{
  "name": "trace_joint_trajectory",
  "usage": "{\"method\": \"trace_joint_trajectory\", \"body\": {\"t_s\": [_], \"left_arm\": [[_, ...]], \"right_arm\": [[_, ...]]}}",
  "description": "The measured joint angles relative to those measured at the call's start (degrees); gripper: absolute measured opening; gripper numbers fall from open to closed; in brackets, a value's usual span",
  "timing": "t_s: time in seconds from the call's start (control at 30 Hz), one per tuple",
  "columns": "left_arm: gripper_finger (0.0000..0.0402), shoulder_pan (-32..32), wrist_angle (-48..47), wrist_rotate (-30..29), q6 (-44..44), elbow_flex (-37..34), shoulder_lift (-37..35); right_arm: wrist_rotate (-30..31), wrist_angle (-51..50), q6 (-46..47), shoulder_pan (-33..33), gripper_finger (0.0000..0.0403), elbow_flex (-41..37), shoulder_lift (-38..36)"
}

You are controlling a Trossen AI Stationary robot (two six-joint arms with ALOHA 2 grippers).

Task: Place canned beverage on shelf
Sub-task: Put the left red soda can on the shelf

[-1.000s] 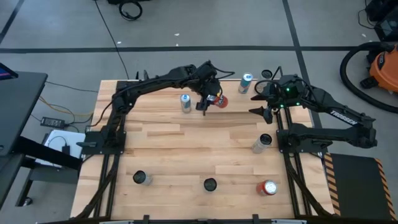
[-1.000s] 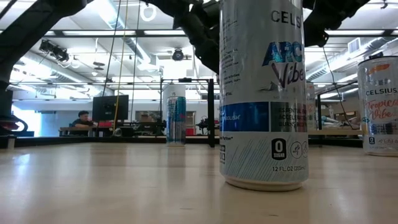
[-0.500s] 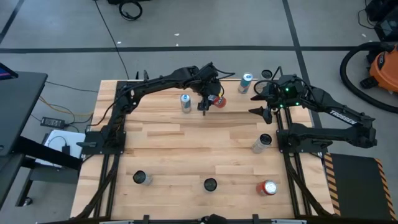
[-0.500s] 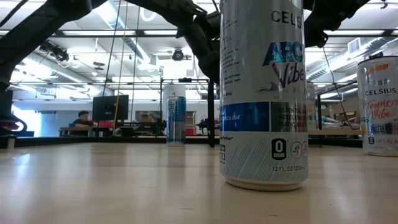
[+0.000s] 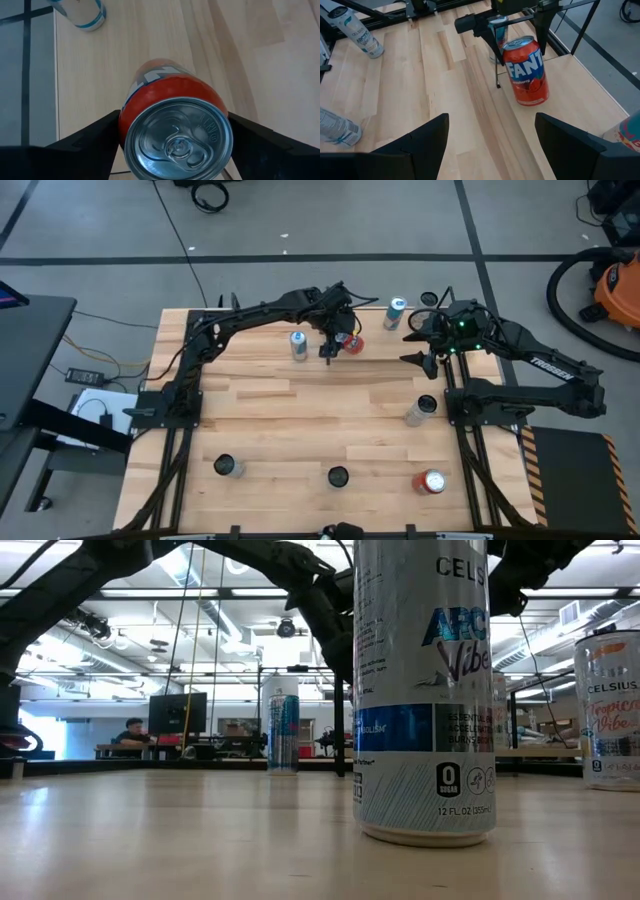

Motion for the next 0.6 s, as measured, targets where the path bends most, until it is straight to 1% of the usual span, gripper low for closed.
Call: {"method": "trace_joint_trajectory", "body": {"t_s": [0.37, 0.47, 0.6], "left_arm": [[0.0331, 0.00, -0.33, -0.16, -0.10, 0.00, 0.00], [0.0332, -0.06, -1.15, -1.77, 0.27, 0.07, 0.00], [0.0332, 0.04, -2.64, -2.02, 0.34, 0.13, 0.00]], "right_arm": [[0.00, -0.02, -0.01, 0.00, 0.0305, 0.00, 0.00], [0.00, -0.02, 0.00, 0.00, 0.0305, 0.00, 0.00], [0.00, 0.00, -0.02, 0.00, 0.0305, 0.00, 0.00]]}}
